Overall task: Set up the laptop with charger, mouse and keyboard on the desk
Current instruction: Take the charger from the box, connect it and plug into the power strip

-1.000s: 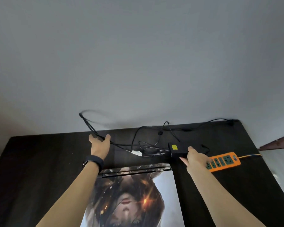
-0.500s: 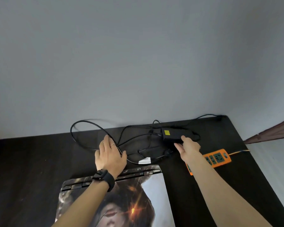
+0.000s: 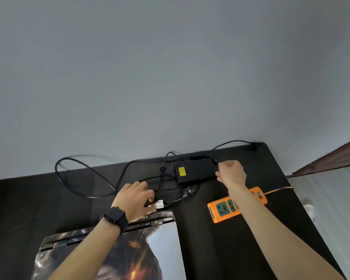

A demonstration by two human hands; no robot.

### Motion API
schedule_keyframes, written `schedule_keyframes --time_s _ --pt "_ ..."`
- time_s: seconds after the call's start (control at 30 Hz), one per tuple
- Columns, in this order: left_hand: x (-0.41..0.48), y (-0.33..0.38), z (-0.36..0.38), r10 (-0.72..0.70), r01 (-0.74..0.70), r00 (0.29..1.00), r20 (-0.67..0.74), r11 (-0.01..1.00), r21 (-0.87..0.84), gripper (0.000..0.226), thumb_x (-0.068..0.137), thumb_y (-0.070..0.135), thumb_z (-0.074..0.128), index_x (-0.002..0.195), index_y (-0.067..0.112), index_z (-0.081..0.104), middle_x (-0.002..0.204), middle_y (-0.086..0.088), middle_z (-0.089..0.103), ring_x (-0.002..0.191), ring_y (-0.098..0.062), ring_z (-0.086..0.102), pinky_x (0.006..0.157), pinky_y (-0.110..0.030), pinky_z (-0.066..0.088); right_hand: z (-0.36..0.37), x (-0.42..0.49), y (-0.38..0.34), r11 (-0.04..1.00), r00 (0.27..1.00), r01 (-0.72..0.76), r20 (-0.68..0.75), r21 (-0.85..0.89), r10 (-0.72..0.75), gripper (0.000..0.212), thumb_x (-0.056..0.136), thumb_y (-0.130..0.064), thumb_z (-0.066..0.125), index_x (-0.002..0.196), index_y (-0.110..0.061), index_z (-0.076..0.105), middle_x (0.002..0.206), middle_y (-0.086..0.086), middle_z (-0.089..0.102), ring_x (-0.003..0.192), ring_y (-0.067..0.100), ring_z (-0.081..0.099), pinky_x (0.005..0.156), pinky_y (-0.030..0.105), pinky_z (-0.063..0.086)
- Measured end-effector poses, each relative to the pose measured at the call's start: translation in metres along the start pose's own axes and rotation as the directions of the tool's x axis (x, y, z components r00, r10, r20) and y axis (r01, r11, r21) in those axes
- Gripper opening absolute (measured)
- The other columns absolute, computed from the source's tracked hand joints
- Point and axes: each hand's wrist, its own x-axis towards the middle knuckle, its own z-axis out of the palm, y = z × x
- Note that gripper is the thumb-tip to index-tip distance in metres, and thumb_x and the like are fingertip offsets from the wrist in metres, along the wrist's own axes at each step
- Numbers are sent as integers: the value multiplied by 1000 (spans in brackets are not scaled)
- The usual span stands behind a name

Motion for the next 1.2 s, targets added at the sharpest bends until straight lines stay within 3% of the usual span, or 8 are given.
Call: schedule_keyframes --time_s 0.3,0.47,0.57,0.7,0.87,1.0,1.1,1.2 --pt "32 -5 -7 -40 59 992 -121 986 155 34 56 52 87 69 26 69 74 3 57 66 -22 58 58 -37 48 4 78 -45 840 975 -221 138 496 175 50 90 -8 66 138 -9 51 128 12 62 114 20 60 102 38 50" --pt "23 1 1 -115 127 984 -133 988 92 32 62 49 86 75 25 69 82 4 60 71 -20 60 61 -33 51 8 77 -44 732 943 -329 241 596 228 14 93 -16 68 103 -11 60 104 4 66 99 15 66 93 36 53" --pt "16 7 5 -201 205 968 -147 979 11 31 63 45 87 77 23 69 88 3 63 74 -21 62 63 -33 52 12 67 -47 808 987 -161 84 566 137 15 98 -25 61 89 -13 58 103 10 67 84 14 64 78 31 53" --pt "1 14 1 -350 325 925 -144 930 -172 13 77 26 76 83 23 65 98 5 60 85 -21 60 68 -33 48 14 14 -53 908 935 354 -115 224 -337 20 103 -31 50 104 -13 59 99 -2 65 84 12 59 73 18 41" --pt "10 34 -58 -607 440 791 82 470 -765 19 79 15 65 91 26 56 91 11 63 85 -15 63 77 -35 53 16 -52 -42 601 654 755 234 -262 -719 26 106 -37 40 103 -20 60 94 -4 60 81 14 61 72 31 50" --pt "23 54 -140 -380 210 913 147 129 -969 53 84 27 74 129 30 45 111 9 67 84 -18 70 66 -21 51 15 -76 -46 320 555 813 481 -486 -678 29 106 -32 37 123 -22 58 114 1 59 97 26 63 76 44 54" --pt "24 48 -165 -477 106 860 180 -178 -978 47 90 29 68 129 22 44 105 -1 72 67 -21 67 59 -28 50 16 -89 -50 142 506 832 629 -536 -591 35 102 -19 46 136 -25 54 123 2 56 109 26 56 81 38 51" --pt "13 24 -148 -646 214 716 264 -157 -964 39 89 29 66 123 17 50 95 -2 68 66 -16 65 68 -32 55 20 -102 -42 125 489 841 641 -527 -592 37 103 -17 45 137 -27 56 124 1 57 106 24 58 81 35 50"
